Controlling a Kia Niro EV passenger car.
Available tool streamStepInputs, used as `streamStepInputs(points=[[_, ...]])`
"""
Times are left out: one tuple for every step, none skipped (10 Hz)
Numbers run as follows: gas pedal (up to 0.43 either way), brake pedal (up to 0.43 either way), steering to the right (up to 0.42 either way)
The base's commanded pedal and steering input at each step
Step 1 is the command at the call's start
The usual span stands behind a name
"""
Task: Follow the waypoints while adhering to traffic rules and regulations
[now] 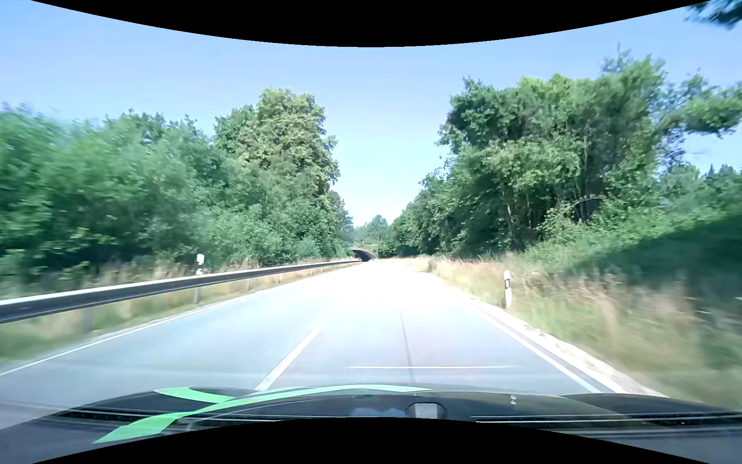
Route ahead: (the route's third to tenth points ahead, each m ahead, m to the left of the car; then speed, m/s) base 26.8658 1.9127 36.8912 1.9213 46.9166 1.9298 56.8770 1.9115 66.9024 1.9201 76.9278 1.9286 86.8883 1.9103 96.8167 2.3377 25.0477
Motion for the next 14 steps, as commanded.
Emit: streamStepInputs(points=[[0.339,0.000,-0.001],[0.339,0.000,-0.001],[0.339,0.000,-0.001],[0.339,0.000,-0.002],[0.339,0.000,-0.002],[0.339,0.000,-0.001],[0.287,0.000,-0.002],[0.260,0.000,-0.003],[0.260,0.000,-0.003],[0.260,0.000,-0.003],[0.260,0.000,-0.004],[0.280,0.000,-0.004],[0.287,0.000,-0.004],[0.287,0.000,-0.005]])
